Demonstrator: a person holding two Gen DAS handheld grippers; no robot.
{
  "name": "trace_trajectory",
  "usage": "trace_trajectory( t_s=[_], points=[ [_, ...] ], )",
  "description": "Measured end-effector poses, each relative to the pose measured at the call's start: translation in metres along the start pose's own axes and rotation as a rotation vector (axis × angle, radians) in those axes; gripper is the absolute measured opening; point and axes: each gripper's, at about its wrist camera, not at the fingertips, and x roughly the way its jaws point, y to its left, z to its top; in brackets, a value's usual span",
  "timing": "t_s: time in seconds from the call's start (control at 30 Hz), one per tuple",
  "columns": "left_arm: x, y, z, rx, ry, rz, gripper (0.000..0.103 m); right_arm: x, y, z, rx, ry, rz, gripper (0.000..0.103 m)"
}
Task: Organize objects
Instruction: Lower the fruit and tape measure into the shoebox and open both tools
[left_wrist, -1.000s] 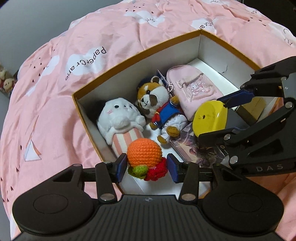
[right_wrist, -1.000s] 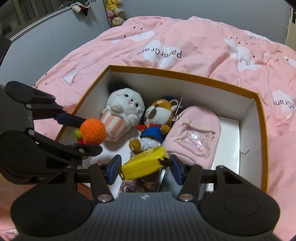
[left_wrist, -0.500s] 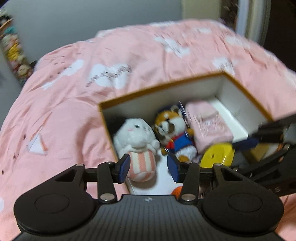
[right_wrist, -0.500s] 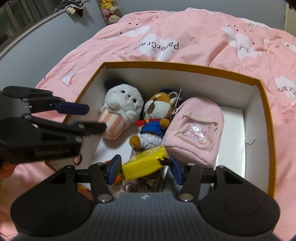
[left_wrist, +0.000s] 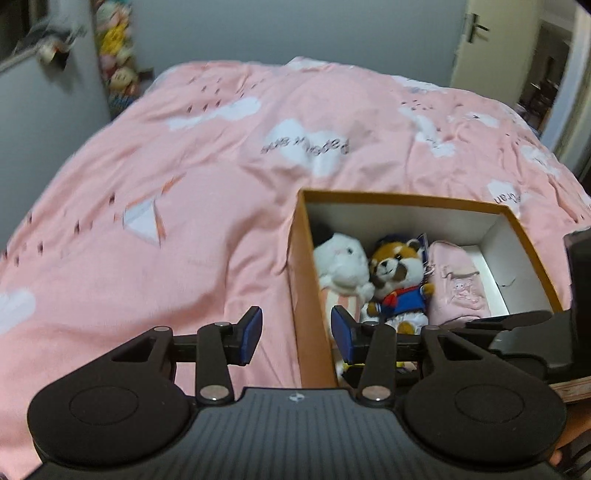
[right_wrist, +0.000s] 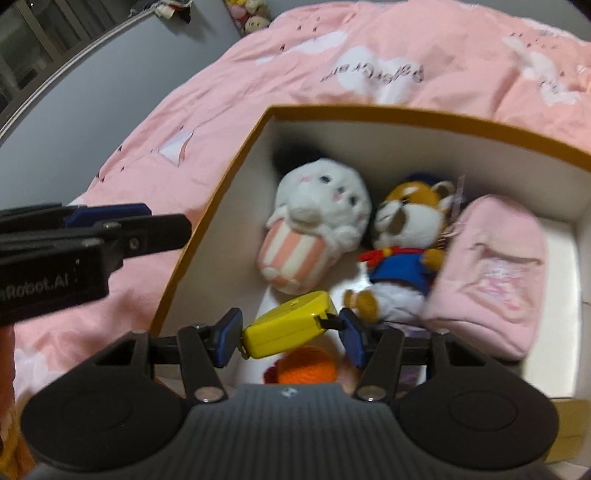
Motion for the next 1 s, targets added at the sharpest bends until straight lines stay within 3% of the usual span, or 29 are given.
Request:
trace_trajectory(
  t_s=[0.27,0.57,0.8,0.9,1.0],
  points=[
    [-0.001,0.012,-0.009,-0.092,-0.002,-0.029,0.051,0.025,0.006,0.004,0.001,0.069,0.004,0.059],
    [-0.006,0.010,-0.011,-0.091,-0.006,-0.026,0.051,0.012,0.003,0.004,0.005,0.043,-0.008,0.058],
    [-0.016,0.008,-0.012,-0.102,-0.020,-0.037,0.051,-0.008,-0.001,-0.002,0.029,0.012,-0.023,0.032],
    [-0.016,0.007,-0.012,-0.100,-0.020,-0.036,0.051,-0.013,0.001,-0.007,-0.002,0.028,-0.017,0.018],
    [-0.015,0.011,-0.012,-0.114,-0.017,-0.026,0.051,-0.006,0.006,-0.008,-0.043,0.046,-0.038,0.011]
  ],
)
